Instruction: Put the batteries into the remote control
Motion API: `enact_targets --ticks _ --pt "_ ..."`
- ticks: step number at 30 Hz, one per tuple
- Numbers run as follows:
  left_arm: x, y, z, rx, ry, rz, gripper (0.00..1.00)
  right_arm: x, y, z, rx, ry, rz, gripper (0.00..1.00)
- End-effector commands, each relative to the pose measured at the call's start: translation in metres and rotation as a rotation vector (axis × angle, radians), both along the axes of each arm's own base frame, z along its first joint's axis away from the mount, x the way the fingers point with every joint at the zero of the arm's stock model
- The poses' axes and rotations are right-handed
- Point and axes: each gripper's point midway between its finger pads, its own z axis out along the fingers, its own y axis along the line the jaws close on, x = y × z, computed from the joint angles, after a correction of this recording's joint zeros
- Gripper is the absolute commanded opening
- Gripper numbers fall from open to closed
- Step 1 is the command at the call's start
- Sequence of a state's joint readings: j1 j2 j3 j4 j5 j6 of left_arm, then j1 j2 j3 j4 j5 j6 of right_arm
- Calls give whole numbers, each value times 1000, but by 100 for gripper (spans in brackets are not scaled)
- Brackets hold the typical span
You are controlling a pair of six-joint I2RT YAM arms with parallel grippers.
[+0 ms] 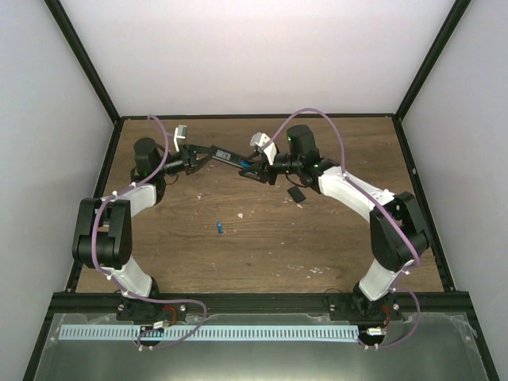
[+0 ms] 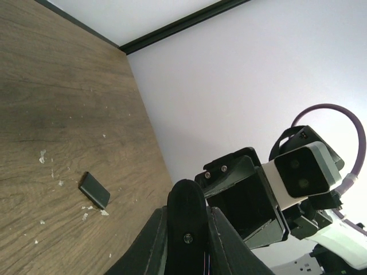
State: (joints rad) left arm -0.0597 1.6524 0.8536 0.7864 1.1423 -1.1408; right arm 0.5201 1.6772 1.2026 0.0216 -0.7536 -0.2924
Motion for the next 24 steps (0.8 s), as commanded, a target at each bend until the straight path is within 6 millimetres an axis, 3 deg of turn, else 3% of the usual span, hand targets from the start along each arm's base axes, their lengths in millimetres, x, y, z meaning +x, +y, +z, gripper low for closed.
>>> enact_targets --ticks 1,12,18,24 --pt "-1 -3 13 10 -63 -25 0 12 2 26 12 -71 -20 42" --pt "0 -3 14 8 -66 -22 0 17 2 50 51 -83 -50 50" --pt "-1 -3 17 9 -82 -24 0 14 2 60 97 177 -85 52" --pt "-3 -3 18 9 -94 -35 0 9 4 55 82 420 -98 51"
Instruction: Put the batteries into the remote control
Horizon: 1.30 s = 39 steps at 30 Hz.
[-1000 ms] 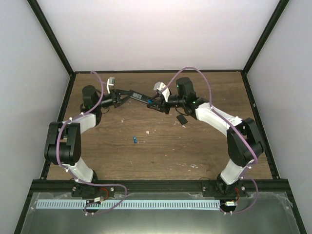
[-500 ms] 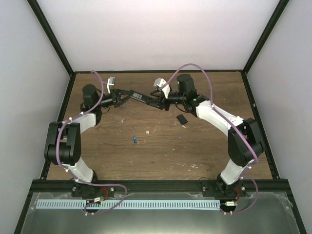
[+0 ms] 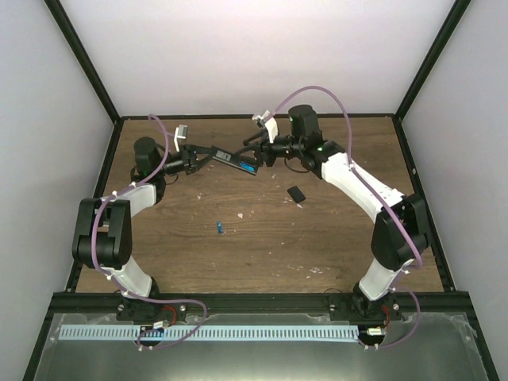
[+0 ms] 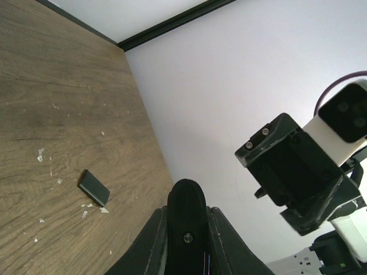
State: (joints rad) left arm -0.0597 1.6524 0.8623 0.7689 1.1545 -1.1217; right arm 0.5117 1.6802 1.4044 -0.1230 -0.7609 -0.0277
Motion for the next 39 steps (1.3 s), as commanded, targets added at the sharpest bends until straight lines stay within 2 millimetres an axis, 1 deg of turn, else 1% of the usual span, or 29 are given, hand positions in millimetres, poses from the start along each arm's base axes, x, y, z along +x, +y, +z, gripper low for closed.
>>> enact_targets --ticks 1,4,7,10,14,16,23,28,32,39 --pt "-2 -3 17 2 -85 -25 0 -3 1 -5 -9 243 -11 51" --pt "-3 -3 17 0 -82 -27 0 5 -2 -10 -46 323 -53 53" --pt "-4 -3 19 -3 -88 -28 0 9 -5 -19 -92 425 -85 54" --pt "-5 -2 21 -9 -91 -28 0 14 -13 -30 -147 511 -155 55" --pt "-5 -3 23 -15 -96 -30 0 20 -24 -34 -142 605 -218 55" --pt "-6 -3 24 -17 -97 -30 0 20 -26 -38 -138 651 -226 55" --pt "-6 -3 25 -16 -104 -30 0 13 -16 -40 -99 767 -164 55" --pt "-6 -3 25 -16 -108 -28 0 11 -12 -40 -89 800 -135 55" --pt "-5 -2 26 -15 -110 -24 0 8 -10 -36 -79 811 -108 55" --pt "-4 -2 25 -10 -111 -22 0 3 -8 -41 -83 849 -81 54"
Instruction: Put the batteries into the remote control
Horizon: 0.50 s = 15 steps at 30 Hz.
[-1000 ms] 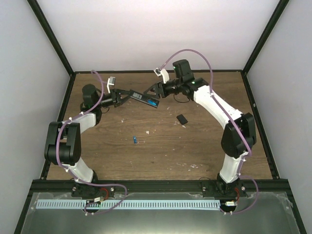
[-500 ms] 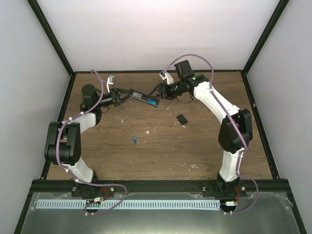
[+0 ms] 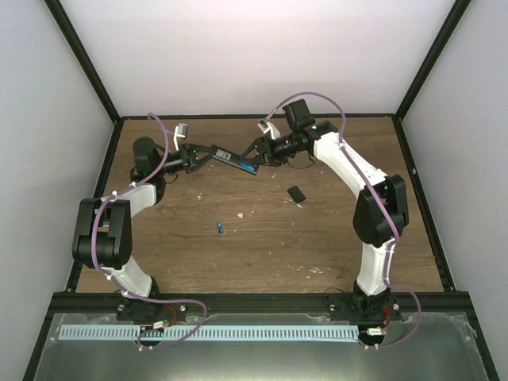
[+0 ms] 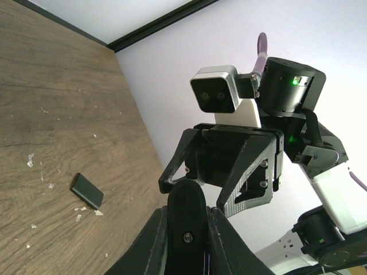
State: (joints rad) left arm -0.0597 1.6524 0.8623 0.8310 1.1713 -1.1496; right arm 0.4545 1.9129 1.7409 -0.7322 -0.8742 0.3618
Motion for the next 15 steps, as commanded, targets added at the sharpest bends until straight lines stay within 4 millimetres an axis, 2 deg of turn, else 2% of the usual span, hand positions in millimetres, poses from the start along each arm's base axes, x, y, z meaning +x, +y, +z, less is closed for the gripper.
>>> enact_targets --ticks 1,15 --pt "-2 -1 16 3 -74 -5 0 -2 6 14 46 23 31 53" --pt "0 -1 13 19 -80 0 0 0 7 10 41 60 17 50"
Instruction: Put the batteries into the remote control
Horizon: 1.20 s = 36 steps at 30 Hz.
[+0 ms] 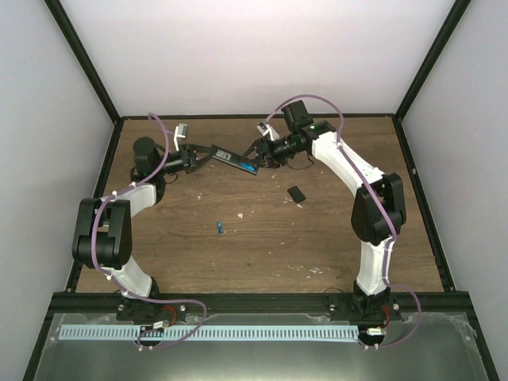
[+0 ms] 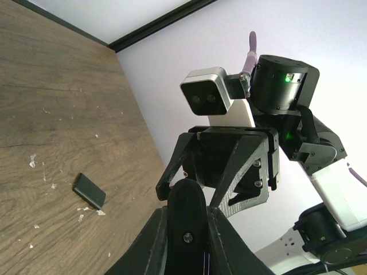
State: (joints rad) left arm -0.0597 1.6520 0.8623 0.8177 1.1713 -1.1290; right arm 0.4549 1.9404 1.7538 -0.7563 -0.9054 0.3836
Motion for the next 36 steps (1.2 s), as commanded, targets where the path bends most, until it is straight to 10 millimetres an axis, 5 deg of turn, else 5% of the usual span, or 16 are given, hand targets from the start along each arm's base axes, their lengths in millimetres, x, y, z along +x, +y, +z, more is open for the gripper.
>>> enact_targets --ticks 1,36 --pt "0 -1 14 13 -75 1 0 3 4 17 35 -3 6 50" --pt "10 0 23 -1 -80 24 0 -3 4 3 -7 -51 49 38"
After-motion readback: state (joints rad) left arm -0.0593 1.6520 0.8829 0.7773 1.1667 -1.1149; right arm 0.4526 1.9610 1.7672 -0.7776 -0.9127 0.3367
